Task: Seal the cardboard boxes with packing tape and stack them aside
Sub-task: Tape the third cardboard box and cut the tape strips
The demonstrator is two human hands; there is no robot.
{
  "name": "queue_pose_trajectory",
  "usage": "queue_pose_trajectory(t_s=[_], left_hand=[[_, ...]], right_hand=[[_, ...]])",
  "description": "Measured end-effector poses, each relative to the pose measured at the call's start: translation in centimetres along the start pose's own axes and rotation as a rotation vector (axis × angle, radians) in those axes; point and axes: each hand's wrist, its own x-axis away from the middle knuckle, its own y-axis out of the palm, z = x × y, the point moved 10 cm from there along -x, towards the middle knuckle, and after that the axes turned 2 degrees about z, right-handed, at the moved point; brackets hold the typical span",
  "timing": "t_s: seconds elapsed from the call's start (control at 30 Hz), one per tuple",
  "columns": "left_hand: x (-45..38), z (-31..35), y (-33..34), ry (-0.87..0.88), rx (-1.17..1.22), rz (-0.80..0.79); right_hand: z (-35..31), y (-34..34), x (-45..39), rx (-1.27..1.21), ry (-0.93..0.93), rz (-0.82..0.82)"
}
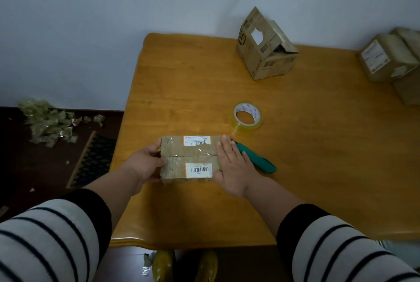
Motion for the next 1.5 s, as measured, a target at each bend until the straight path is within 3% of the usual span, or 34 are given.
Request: queue_pose_trajectory(t_s=[0.1, 0.23, 0.33, 0.47, 0.53, 0.87, 1.1, 1.2, 1.33, 1.5], left_hand=[[-0.2, 0.7, -0.1, 0.017, -0.058, 0.015], [-0.1, 2.8, -0.4, 0.05, -0.103, 0.043], [-0.1, 6.0, -1.1, 0.177, -0.196, 0.14], [0.8, 11.4, -1.1, 0.414, -0.512, 0.336], [0.8, 13.1, 0.3, 0.454, -0.621, 0.357], [-3.1, 15.2, 7.6, 0.36, -0.61, 0.339], [-3.9, 14.2, 8.1, 0.25, -0.555, 0.4], [-4.1, 14.3, 8.0, 0.23, -0.519, 0.41], [-3.8, 14.7, 8.3, 0.234, -0.349, 0.418], [-3.1, 15.1, 7.9, 0.236, -0.163, 0.377]], right_hand=[[0.4, -1.6, 0.0, -0.015, 0.019, 0.074], [1.0, -5.9, 0.6, -0.069, 0.014, 0.356], [2.9, -8.2, 0.8, -0.083, 0.113, 0.499], [5.6, -8.1, -0.1, -0.035, 0.195, 0.385], [6.8, -8.2, -0.9, 0.009, 0.213, 0.332], [11.0, -9.0, -7.2, 0.166, 0.031, 0.136], [12.0, -8.5, -9.4, 0.304, -0.047, -0.057], [12.1, -10.1, -9.7, 0.169, -0.037, -0.053], [12.4, -13.6, -9.7, -0.199, 0.007, -0.005], [10.0, -15.9, -9.1, -0.44, -0.068, 0.032]])
